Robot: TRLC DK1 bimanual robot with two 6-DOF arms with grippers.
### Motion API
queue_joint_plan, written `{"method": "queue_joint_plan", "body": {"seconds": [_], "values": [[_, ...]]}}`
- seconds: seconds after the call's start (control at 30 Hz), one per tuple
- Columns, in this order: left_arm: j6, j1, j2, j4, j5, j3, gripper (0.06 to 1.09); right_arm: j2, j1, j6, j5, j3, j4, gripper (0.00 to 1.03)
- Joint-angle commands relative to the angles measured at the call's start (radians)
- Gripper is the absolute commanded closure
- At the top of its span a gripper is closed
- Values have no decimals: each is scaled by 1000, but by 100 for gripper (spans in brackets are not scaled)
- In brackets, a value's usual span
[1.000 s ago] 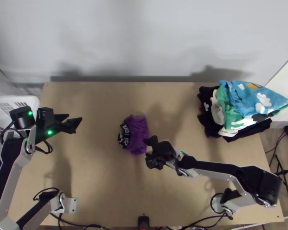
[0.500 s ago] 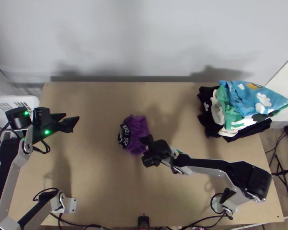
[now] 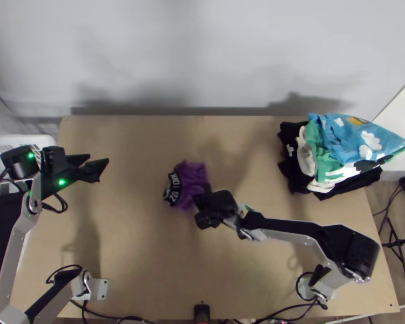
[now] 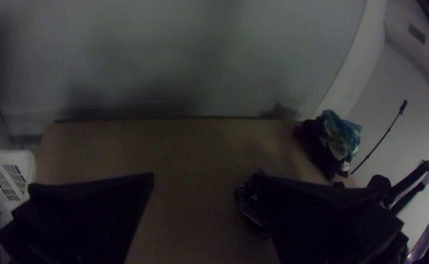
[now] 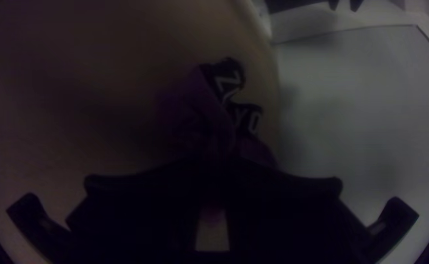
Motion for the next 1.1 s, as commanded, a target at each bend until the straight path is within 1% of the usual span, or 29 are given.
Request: {"method": "queue_joint_plan", "body": {"seconds": [0.0, 0.07, 0.17, 0.23, 0.3, 0.37, 0.47, 0.5, 0.57, 0.6, 0.73, 0.8, 0.87, 0.9, 0.93, 1.07], "values": [[-11, 2, 15, -20, 9, 45, 11, -43, -26, 5, -14, 16, 1, 100], [-11, 2, 23, -27, 9, 62, 11, -63, -49, 19, -12, 25, 1, 100], [-16, 4, 41, -46, 9, 95, 11, -100, -89, 68, -14, 56, 1, 100], [-19, 7, 49, -52, 7, 105, 11, -117, -121, 117, -14, 97, 1, 100], [-25, 7, 56, -53, 9, 111, 11, -123, -148, 135, -14, 143, -5, 100], [-34, 6, 64, -59, 9, 120, 11, -124, -170, 150, -14, 195, -34, 100], [-35, 4, 76, -89, 7, 144, 11, -118, -191, 154, -14, 289, -121, 100], [-37, 4, 81, -99, 7, 154, 11, -109, -196, 154, -14, 329, -176, 100], [-37, -1, 88, -118, 7, 168, 11, -88, -220, 200, -15, 415, -261, 100], [-37, -2, 93, -124, 7, 172, 11, -69, -239, 219, -15, 469, -333, 100], [-37, -14, 118, -159, 6, 192, 11, 57, -340, 371, -25, 801, -727, 100], [-37, -16, 128, -173, 4, 198, 11, 127, -405, 479, -72, 976, -930, 100], [-35, -16, 133, -184, 2, 198, 11, 172, -467, 583, -152, 1104, -1046, 100], [-35, -16, 133, -188, 2, 198, 11, 193, -495, 611, -169, 1157, -1109, 100], [-34, -16, 133, -196, 2, 200, 11, 207, -517, 644, -184, 1191, -1138, 100], [-28, -16, 128, -227, -2, 207, 11, 277, -609, 772, -287, 1395, -1336, 100]]}}
